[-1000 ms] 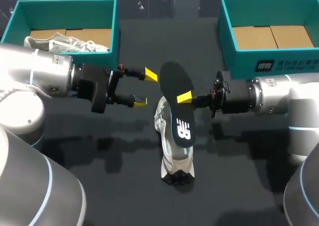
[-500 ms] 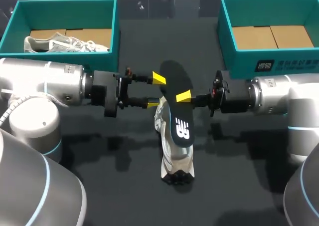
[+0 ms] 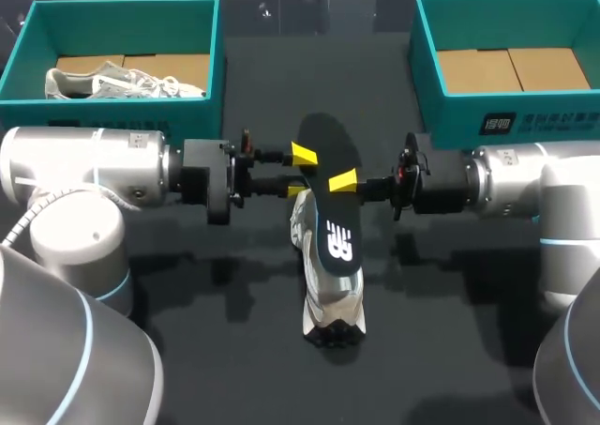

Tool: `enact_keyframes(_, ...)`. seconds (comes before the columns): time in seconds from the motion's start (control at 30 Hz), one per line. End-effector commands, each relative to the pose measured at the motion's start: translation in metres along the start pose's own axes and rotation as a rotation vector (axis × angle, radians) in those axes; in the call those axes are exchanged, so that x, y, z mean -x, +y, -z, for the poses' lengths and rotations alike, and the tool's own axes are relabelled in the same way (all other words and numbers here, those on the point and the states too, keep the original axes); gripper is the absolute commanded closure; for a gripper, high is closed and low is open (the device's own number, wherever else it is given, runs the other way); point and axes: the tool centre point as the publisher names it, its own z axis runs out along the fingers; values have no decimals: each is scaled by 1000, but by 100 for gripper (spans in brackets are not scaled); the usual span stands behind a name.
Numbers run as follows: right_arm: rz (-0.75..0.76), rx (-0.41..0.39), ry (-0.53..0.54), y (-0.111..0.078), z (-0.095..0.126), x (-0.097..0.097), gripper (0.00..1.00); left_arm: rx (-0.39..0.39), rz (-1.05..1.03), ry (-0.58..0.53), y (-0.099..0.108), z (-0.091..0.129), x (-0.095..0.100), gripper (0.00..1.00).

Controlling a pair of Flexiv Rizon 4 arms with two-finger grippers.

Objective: Take the shoe out of the shoebox, open the shoe tongue, remove and reinsert the insole, then place the shoe into the shoebox

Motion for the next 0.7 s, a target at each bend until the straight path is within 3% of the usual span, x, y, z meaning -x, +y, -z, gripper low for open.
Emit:
enact_keyframes(0.03,-2,10,-2,-3,-3,-2,100,12,-5,-21,1,-7,-3,55)
enact_keyframes(0.53,-21,27,3,-2,-12,0,100,38,-23,-48,1,-17,1,67)
enact_keyframes(0.7,-18,32,4,-1,-11,0,100,43,-27,-48,3,-20,1,77)
